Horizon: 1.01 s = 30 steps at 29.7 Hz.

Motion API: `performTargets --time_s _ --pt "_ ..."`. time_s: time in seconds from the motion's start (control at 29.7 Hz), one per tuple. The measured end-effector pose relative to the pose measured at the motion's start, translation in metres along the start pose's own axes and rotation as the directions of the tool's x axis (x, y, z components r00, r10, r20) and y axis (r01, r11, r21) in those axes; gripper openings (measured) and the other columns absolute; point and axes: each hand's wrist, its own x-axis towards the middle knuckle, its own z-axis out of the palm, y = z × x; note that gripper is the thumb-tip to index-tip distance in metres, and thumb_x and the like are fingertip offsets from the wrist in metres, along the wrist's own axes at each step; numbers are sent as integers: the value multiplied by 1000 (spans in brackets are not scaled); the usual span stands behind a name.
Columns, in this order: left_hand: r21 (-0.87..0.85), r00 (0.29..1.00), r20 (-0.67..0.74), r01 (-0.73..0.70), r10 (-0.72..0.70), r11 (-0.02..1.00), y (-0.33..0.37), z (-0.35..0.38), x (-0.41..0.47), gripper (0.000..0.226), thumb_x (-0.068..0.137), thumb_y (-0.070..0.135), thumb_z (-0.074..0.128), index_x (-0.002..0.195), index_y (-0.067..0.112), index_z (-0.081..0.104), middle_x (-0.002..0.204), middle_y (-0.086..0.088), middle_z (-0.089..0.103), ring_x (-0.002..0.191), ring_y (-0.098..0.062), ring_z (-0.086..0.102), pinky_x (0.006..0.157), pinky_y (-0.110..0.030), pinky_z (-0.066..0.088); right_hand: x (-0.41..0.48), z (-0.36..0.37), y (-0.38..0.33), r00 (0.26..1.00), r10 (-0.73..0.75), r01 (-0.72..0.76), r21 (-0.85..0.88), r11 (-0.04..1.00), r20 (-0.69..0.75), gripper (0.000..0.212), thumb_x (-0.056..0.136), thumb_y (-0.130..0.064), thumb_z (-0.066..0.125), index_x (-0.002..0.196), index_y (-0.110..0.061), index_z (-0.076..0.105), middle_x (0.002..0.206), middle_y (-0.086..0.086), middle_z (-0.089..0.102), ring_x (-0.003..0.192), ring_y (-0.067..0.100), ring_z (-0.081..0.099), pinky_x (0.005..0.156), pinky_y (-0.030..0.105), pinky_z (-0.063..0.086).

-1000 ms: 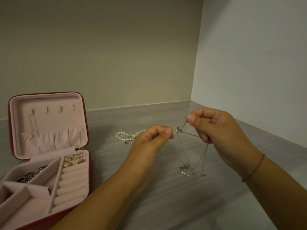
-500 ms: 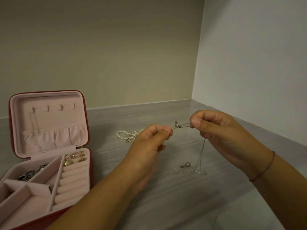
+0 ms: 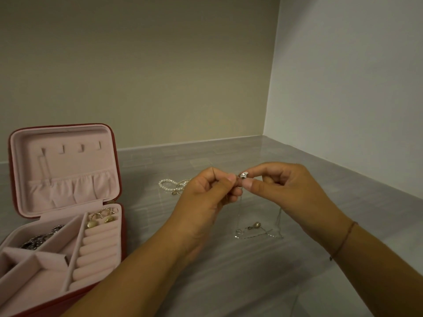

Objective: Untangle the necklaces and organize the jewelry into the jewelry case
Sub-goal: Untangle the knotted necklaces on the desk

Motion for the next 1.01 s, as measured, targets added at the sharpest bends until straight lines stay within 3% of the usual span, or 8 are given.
performTargets --time_s 0.13,0.24,0.34,0.47,0.61,0.77,0.88,1.01 --pt "11 1000 13 27 -27 1000 1 1 -1 14 92 6 51 80 6 58 79 -6 68 65 -7 61 64 -17 51 -3 2 -2 1000 11 -11 87 996 -2 21 71 -32 70 84 -16 75 68 21 62 65 32 55 69 36 51" --pt "85 998 24 50 -52 995 1 1 -2 18 94 10 51 79 10 60 80 -6 67 55 -6 50 55 -19 43 -4 5 -6 995 103 -102 203 974 8 20 67 -33 68 79 -18 73 79 -6 71 70 -2 60 68 17 42" --pt "149 995 23 93 -97 984 2 1 -3 20 94 16 53 76 13 62 76 -7 59 49 -5 37 50 -18 31 -5 8 -4 977 211 -207 293 934 18 23 60 -39 67 76 -24 73 89 -12 72 86 -1 62 81 28 38" --pt "139 993 23 110 -114 984 5 2 -5 19 95 17 52 77 13 56 67 1 56 47 -4 33 46 -14 31 -2 11 0 940 338 -320 489 811 55 19 61 -29 66 79 -23 71 91 -13 70 101 6 58 95 34 34" --pt "184 996 0 93 -95 979 5 1 -5 15 93 21 55 79 16 61 63 5 51 47 -3 33 47 -14 33 1 12 0 931 332 -348 632 692 150 7 68 -20 70 73 -25 72 101 -3 67 96 9 59 88 31 39" --pt "185 999 -43 20 -12 982 7 1 -4 16 95 16 51 83 13 59 67 8 58 46 -3 35 45 -13 34 1 12 0 934 322 -340 655 674 154 10 72 -17 65 80 -17 70 88 2 67 78 13 65 69 25 52" --pt "187 997 -73 -25 40 982 9 -1 -3 14 97 16 48 87 10 56 69 9 60 45 -3 34 46 -14 34 0 11 -3 931 349 -338 598 727 101 16 71 -18 64 86 -14 68 77 -1 59 54 7 49 41 15 37" --pt "152 996 -83 -32 45 988 10 0 -2 15 98 13 44 85 10 51 72 5 61 45 -5 32 44 -15 30 -1 9 -3 929 359 -342 588 733 92 20 73 -18 63 92 -10 64 65 -4 48 43 3 29 35 14 18"
